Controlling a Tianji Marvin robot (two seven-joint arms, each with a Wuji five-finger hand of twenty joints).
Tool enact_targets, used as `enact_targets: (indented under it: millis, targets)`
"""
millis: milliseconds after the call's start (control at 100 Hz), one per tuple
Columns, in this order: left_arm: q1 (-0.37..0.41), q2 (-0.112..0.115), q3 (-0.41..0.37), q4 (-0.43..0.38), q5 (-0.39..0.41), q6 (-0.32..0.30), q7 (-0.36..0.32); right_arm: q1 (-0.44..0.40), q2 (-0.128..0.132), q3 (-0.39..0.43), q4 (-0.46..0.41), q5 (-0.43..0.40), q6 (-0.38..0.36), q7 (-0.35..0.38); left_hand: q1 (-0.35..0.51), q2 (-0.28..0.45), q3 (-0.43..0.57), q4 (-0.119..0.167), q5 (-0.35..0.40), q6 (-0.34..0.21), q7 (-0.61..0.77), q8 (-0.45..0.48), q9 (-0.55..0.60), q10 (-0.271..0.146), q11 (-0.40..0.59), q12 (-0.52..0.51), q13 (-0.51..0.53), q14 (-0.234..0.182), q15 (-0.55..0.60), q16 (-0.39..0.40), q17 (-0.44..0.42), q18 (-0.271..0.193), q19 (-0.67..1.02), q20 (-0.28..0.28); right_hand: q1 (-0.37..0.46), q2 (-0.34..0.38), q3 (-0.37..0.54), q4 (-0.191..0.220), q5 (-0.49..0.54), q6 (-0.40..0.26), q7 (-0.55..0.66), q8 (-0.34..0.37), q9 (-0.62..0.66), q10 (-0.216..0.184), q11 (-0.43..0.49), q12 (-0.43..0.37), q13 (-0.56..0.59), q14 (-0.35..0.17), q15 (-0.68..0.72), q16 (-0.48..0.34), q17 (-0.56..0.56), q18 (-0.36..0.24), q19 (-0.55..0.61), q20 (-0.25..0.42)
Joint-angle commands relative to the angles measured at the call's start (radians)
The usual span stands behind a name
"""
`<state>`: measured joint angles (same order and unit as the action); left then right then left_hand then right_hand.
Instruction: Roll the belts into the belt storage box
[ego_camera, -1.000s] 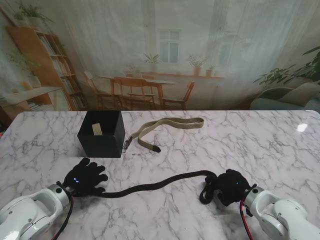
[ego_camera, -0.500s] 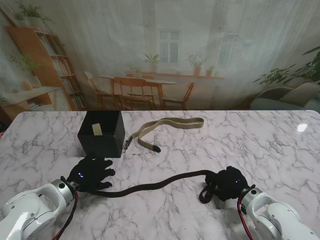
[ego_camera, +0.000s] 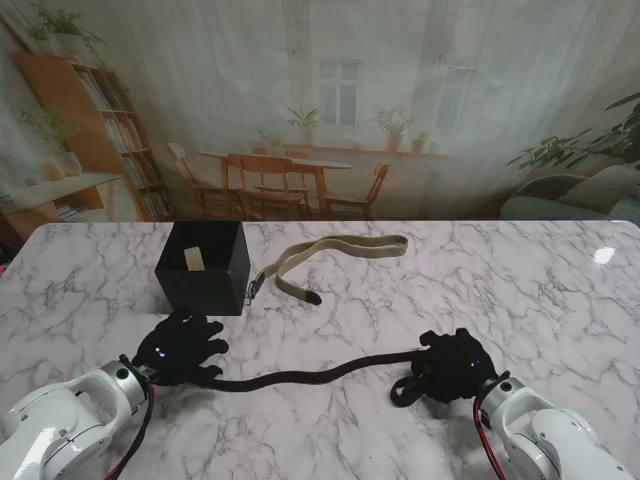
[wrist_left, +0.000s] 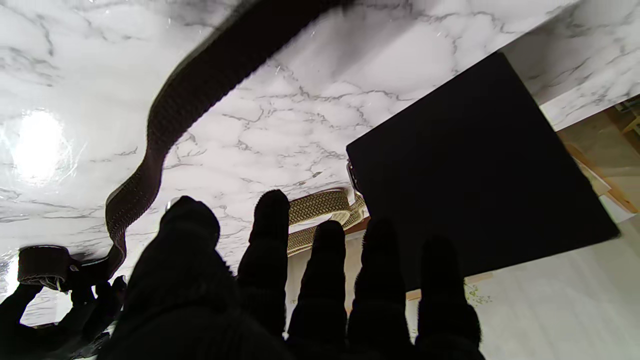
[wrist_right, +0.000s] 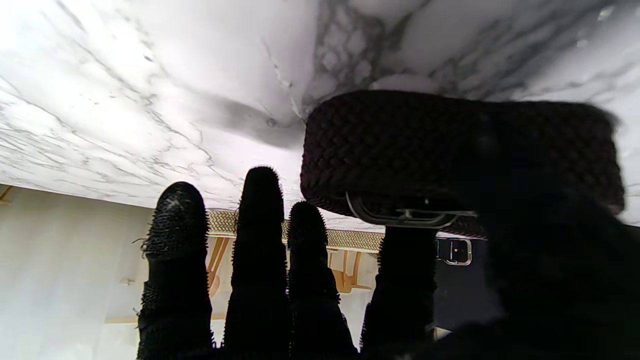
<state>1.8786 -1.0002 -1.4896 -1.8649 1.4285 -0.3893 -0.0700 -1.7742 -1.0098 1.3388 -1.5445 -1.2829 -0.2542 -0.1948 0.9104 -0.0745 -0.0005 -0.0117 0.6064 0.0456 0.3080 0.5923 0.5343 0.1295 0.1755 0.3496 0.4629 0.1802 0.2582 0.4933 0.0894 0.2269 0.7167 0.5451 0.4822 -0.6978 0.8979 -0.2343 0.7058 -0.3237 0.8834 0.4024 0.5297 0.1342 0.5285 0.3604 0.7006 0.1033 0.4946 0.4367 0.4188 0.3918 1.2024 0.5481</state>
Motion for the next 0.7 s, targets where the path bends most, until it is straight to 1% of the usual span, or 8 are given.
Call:
enact_targets:
  millis: [0, 80, 200, 270, 370, 420, 600, 690]
  targets:
    - [0.008, -0.002, -0.001, 0.002, 0.002, 0.004, -0.013, -0.005, -0.004, -0.007, 0.008, 0.004, 0.008, 0.003, -0.016, 0.026, -0.016, 0.001, 0.031, 0.014, 0.006, 0.01, -0.028, 0.025, -0.026, -0.014, -0.002, 0.022, -0.026, -0.006, -0.017, 0.038, -0.032, -0.012, 0.002, 0.04, 0.042, 0.01, 0.105, -0.065, 0.163, 0.01, -0.027, 0.018, -0.059, -0.044, -0.033, 0.04, -0.092, -0.058, -0.033, 0.083, -0.067, -0.022]
    - [0.009, -0.002, -0.002, 0.001, 0.002, 0.004, -0.013, -0.004, -0.006, -0.009, 0.008, 0.018, 0.012, 0.01, -0.016, 0.024, -0.016, 0.001, 0.033, 0.013, 0.006, 0.01, -0.027, 0.025, -0.025, -0.014, -0.002, 0.022, -0.026, -0.006, -0.018, 0.039, -0.033, -0.012, 0.028, 0.039, 0.059, 0.01, 0.098, -0.051, 0.172, -0.021, 0.053, 0.028, -0.092, -0.09, -0.001, 0.069, -0.153, -0.096, -0.037, 0.114, -0.113, -0.05]
    - [0.008, -0.002, -0.002, 0.003, 0.001, 0.002, -0.011, 0.003, -0.01, -0.02, 0.023, 0.042, 0.019, -0.008, -0.017, 0.026, -0.016, 0.001, 0.032, 0.013, 0.005, 0.01, -0.028, 0.024, -0.026, -0.014, -0.003, 0.021, -0.026, -0.006, -0.019, 0.04, -0.035, -0.012, 0.049, 0.058, 0.059, 0.005, 0.089, -0.021, 0.203, -0.017, 0.332, -0.064, -0.095, -0.107, 0.12, 0.031, -0.168, -0.099, -0.004, 0.112, -0.116, -0.068]
    - [0.006, -0.002, 0.0, 0.005, -0.001, 0.001, -0.009, 0.008, -0.013, -0.027, 0.033, 0.051, 0.025, -0.028, -0.015, 0.025, -0.015, 0.001, 0.033, 0.014, 0.006, 0.01, -0.028, 0.025, -0.025, -0.014, -0.003, 0.021, -0.026, -0.006, -0.018, 0.039, -0.036, -0.012, 0.055, 0.08, 0.053, 0.001, 0.061, -0.001, 0.218, -0.001, 0.491, -0.125, -0.03, -0.061, 0.205, -0.032, -0.128, -0.068, 0.021, 0.087, -0.095, -0.061]
    - [0.002, -0.002, 0.001, 0.007, -0.003, -0.002, -0.005, 0.013, -0.014, -0.031, 0.043, 0.05, 0.033, -0.056, -0.016, 0.026, -0.016, 0.001, 0.034, 0.015, 0.006, 0.011, -0.028, 0.025, -0.025, -0.014, -0.002, 0.022, -0.025, -0.006, -0.018, 0.04, -0.036, -0.011, 0.06, 0.09, 0.061, -0.003, 0.011, 0.007, 0.212, 0.02, 0.596, -0.17, 0.034, 0.045, 0.275, -0.086, -0.082, -0.013, 0.077, 0.011, -0.037, -0.041]
    - [0.0, -0.002, 0.001, 0.006, -0.004, -0.004, -0.003, 0.013, -0.014, -0.029, 0.045, 0.046, 0.032, -0.064, -0.017, 0.026, -0.016, 0.001, 0.033, 0.014, 0.006, 0.011, -0.027, 0.024, -0.025, -0.013, -0.002, 0.021, -0.025, -0.005, -0.017, 0.04, -0.036, -0.01, 0.056, 0.092, 0.065, -0.005, 0.002, 0.005, 0.204, 0.021, 0.632, -0.176, 0.05, 0.079, 0.3, -0.1, -0.061, 0.003, 0.101, -0.031, -0.003, -0.031]
    - [-0.01, -0.002, 0.009, 0.008, -0.012, -0.006, 0.004, 0.011, -0.013, -0.013, 0.043, 0.034, 0.025, -0.08, -0.019, 0.029, -0.017, 0.001, 0.034, 0.015, 0.005, 0.009, -0.027, 0.023, -0.025, -0.013, -0.002, 0.02, -0.025, -0.005, -0.018, 0.04, -0.037, -0.009, 0.06, 0.108, 0.073, -0.007, 0.006, 0.047, 0.182, -0.002, 0.746, -0.183, 0.086, 0.106, 0.352, -0.118, -0.019, 0.029, 0.134, -0.097, 0.055, -0.014]
    - [-0.016, -0.002, 0.016, 0.011, -0.015, -0.006, 0.003, 0.014, -0.011, -0.007, 0.045, 0.022, 0.019, -0.09, -0.018, 0.027, -0.016, 0.001, 0.033, 0.014, 0.005, 0.009, -0.027, 0.023, -0.024, -0.013, -0.001, 0.02, -0.025, -0.005, -0.017, 0.039, -0.037, -0.009, 0.093, 0.114, 0.092, -0.017, -0.021, 0.093, 0.141, -0.066, 0.827, -0.205, 0.109, 0.112, 0.394, -0.13, 0.012, 0.045, 0.16, -0.126, 0.089, -0.009]
